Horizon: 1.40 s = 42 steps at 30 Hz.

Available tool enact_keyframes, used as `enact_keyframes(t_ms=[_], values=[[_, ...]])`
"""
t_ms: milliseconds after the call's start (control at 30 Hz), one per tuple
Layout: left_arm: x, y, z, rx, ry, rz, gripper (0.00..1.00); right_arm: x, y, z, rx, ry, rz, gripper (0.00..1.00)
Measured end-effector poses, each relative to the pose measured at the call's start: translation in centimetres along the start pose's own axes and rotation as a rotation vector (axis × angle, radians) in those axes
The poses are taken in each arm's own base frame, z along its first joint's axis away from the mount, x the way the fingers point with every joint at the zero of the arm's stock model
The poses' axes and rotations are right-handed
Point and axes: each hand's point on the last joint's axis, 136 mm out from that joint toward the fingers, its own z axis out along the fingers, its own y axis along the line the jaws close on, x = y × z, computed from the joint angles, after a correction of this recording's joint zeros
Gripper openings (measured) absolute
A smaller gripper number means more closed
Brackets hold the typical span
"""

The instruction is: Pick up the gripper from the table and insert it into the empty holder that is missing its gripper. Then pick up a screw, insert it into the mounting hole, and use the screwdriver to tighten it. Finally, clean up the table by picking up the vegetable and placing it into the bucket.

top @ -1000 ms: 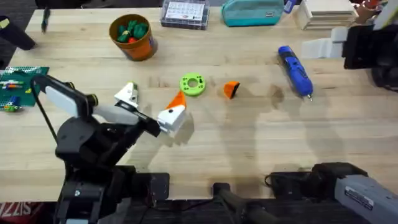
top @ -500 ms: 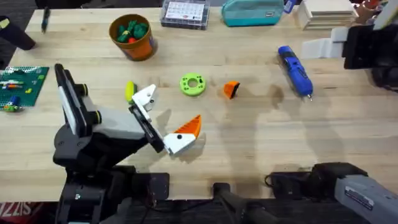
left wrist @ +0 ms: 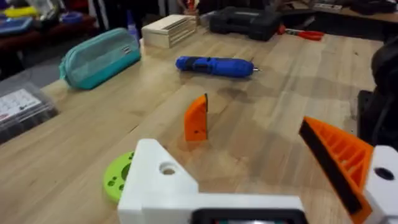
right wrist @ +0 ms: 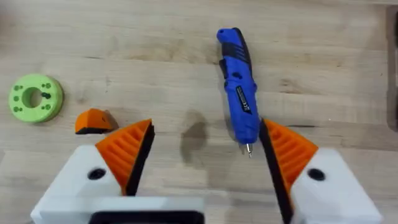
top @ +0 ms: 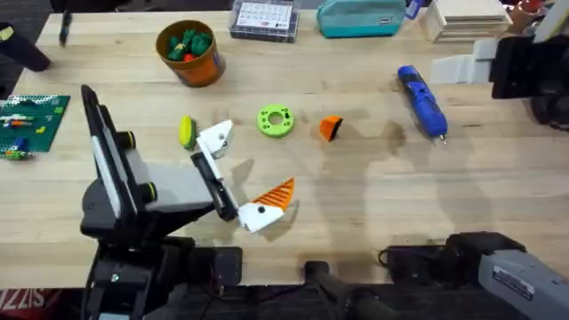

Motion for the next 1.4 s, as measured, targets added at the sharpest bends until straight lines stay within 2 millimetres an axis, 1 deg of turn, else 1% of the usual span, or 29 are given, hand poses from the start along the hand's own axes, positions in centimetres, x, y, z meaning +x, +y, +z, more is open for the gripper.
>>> enact_keyframes(t_ms=[167, 1400], values=[[0.14, -0.88, 0.30, 0.047, -0.009, 0.012, 0.994, 0.01, 0.00, -0.01, 0.000, 0.000, 0.000, 0.994], [0.13, -0.79, 0.31, 0.042, -0.009, 0.014, 0.995, 0.01, 0.01, -0.01, 0.000, 0.000, 0.000, 0.994]])
